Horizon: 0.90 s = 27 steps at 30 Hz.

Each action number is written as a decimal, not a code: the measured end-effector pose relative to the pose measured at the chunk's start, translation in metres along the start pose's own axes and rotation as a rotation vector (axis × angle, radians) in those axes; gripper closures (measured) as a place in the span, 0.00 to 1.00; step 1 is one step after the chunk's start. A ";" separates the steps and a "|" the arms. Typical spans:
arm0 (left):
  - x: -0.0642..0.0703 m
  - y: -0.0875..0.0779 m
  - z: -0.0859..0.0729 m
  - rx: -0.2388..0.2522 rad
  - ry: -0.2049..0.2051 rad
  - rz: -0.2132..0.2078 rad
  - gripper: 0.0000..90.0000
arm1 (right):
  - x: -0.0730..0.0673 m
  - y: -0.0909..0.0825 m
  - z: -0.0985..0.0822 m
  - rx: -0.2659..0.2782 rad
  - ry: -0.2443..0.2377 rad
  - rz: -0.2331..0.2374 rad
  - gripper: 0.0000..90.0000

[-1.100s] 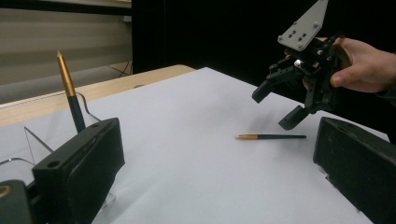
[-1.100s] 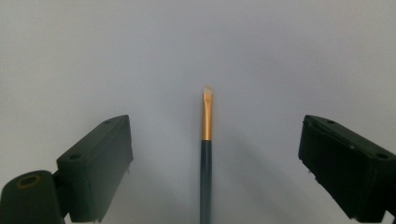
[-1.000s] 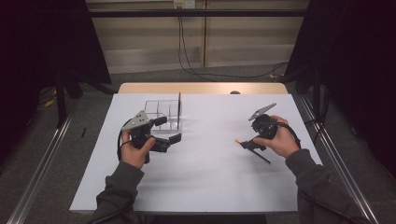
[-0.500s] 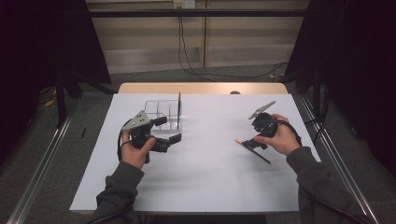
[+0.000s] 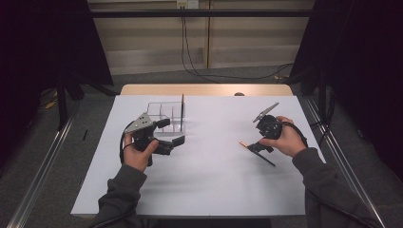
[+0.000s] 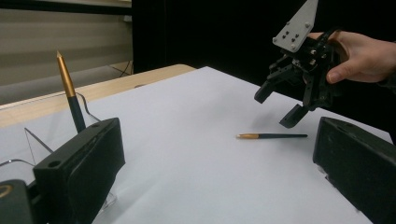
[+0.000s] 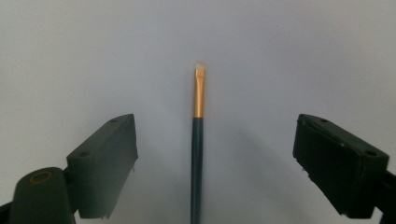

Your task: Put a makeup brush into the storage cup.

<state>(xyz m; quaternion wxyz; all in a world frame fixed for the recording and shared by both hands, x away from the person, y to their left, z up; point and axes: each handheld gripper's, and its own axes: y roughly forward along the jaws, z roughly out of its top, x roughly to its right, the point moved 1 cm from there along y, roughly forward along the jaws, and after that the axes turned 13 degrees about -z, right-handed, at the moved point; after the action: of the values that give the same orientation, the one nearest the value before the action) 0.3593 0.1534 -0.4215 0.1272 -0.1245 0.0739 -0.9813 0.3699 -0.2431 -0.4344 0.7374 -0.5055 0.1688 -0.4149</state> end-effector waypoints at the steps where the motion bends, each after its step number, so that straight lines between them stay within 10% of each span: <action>1: 0.000 0.000 0.000 -0.002 0.000 0.002 0.02 | 0.000 0.000 0.000 -0.003 -0.009 0.003 0.14; 27: 0.000 0.001 0.000 0.002 -0.007 -0.003 0.02 | 0.004 0.002 -0.001 -0.076 -0.054 -0.019 0.19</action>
<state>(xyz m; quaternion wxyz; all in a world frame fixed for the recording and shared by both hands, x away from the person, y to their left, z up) 0.3592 0.1520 -0.4215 0.1263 -0.1277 0.0722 -0.9811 0.3723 -0.2467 -0.4363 0.7181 -0.5456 0.1598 -0.4014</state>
